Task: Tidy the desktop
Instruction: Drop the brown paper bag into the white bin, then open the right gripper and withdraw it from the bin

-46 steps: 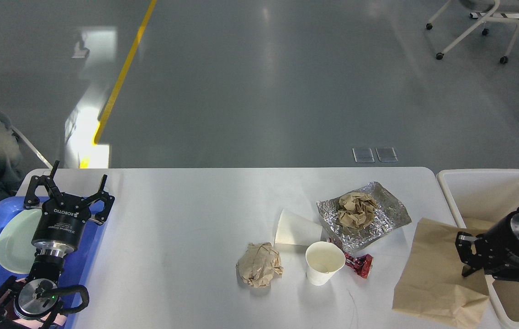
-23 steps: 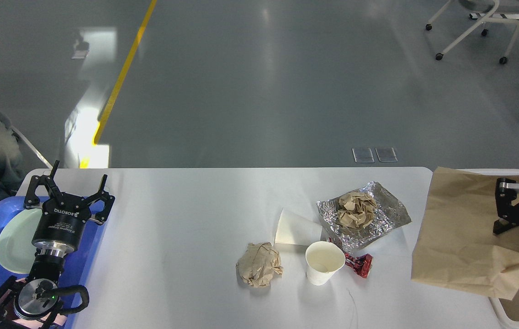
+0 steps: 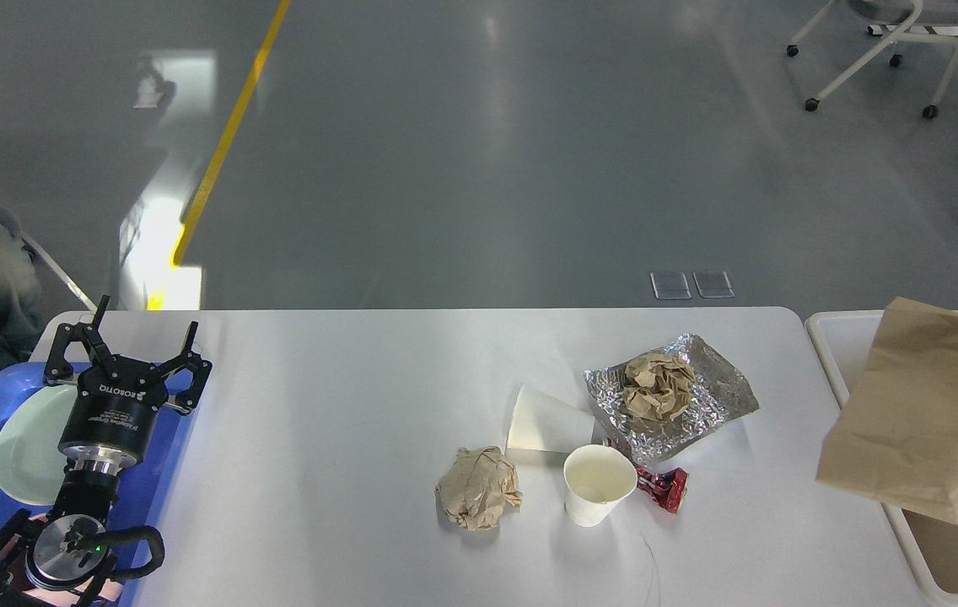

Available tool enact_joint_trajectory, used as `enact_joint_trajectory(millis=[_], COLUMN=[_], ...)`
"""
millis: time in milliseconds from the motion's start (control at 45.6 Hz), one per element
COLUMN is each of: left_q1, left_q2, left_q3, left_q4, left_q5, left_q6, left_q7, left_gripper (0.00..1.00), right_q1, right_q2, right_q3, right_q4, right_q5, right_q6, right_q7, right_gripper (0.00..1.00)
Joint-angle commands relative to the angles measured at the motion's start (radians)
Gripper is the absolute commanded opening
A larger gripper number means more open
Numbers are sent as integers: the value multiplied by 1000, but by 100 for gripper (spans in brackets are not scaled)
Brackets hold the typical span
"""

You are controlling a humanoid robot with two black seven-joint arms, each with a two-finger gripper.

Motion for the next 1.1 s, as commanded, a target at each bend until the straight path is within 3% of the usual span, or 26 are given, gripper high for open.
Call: enact_joint_trajectory(millis=[0,197,351,636,877,1075], left_q1=[0,1,1,0,0,0], left_q2=[0,0,0,0,1,0], left_q3=[0,0,0,0,0,0], left_q4=[1,1,1,1,1,1], left_q5=[0,0,0,0,0,0], left_q6=[1,0,0,1,1,0], left_q7=[0,0,0,0,0,0], left_gripper=[97,97,97,97,97,97], right_q1=[-184,-505,-819,-1309,-1594,-1683], right_q2=[-57,-161,-154,32,248,325], right_q3=[24,226,446,725,839,880], right_q4=[-145,-361,-590,-1019,-1364,-1441], right_q5=[6,17,11,17,17,17], right_q6=[-86,-278,-320,-436,-521,-596], right_q7=[2,3,0,0,-3,-30], right_gripper=[0,0,0,0,0,0])
